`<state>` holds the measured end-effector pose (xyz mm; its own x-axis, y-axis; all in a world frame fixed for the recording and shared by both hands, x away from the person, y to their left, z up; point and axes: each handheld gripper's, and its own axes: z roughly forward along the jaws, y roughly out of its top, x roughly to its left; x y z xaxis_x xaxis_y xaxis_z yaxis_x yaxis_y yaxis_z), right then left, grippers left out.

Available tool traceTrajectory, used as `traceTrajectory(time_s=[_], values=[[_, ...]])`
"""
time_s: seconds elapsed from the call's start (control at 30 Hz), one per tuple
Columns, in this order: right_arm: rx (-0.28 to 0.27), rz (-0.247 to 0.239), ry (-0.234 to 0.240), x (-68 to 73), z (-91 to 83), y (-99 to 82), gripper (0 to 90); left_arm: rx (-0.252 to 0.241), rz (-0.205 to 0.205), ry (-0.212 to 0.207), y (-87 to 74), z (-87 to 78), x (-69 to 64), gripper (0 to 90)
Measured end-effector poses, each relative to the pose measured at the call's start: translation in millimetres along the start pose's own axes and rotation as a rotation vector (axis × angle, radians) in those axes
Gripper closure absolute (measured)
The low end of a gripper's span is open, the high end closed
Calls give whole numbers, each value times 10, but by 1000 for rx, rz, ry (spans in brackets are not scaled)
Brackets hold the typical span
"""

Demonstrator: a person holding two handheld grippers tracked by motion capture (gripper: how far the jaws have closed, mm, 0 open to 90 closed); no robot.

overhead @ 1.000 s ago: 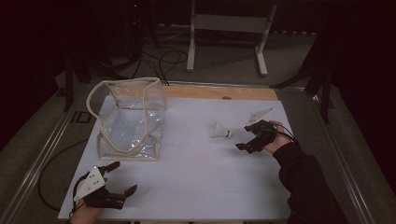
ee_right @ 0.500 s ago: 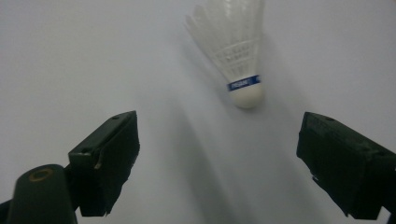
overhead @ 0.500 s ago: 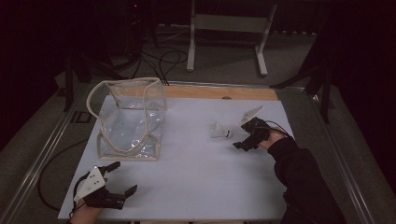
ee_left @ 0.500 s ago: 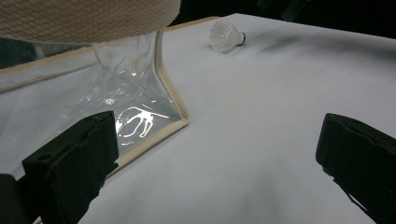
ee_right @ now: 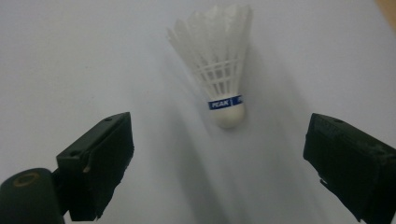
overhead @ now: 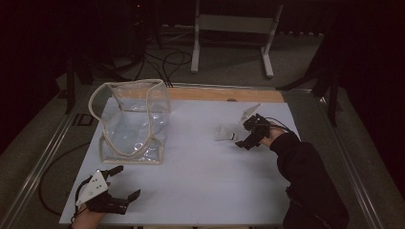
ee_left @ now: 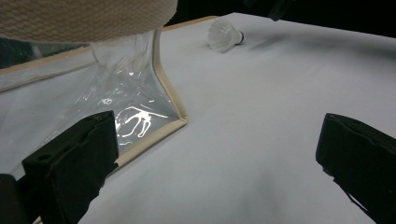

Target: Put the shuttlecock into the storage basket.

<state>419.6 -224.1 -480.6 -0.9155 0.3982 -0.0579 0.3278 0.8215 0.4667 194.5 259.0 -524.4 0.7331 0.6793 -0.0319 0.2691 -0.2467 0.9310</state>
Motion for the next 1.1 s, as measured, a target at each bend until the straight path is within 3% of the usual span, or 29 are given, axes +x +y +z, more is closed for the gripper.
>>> traceTrajectory(time_s=[0.23, 0.4, 0.43, 0.57, 0.8, 1.1], values=[[52, 25, 40, -58, 93, 19, 85, 1, 0, -5, 0, 4, -2, 4], [48, 58, 53, -126, 119, 39, 88, 4, 1, -6, -3, 8, -2, 4], [56, 70, 86, -152, 123, 40, 88, 4, 1, -6, -4, 8, -2, 4], [99, 7, 65, -175, 172, 54, 89, 4, 0, -6, -5, 11, 0, 4], [132, -48, 66, -161, 292, 67, 172, 4, 0, -7, -6, 12, -1, 4], [150, -98, 71, -153, 397, 90, 347, 6, 2, -13, -7, 17, -4, 4]])
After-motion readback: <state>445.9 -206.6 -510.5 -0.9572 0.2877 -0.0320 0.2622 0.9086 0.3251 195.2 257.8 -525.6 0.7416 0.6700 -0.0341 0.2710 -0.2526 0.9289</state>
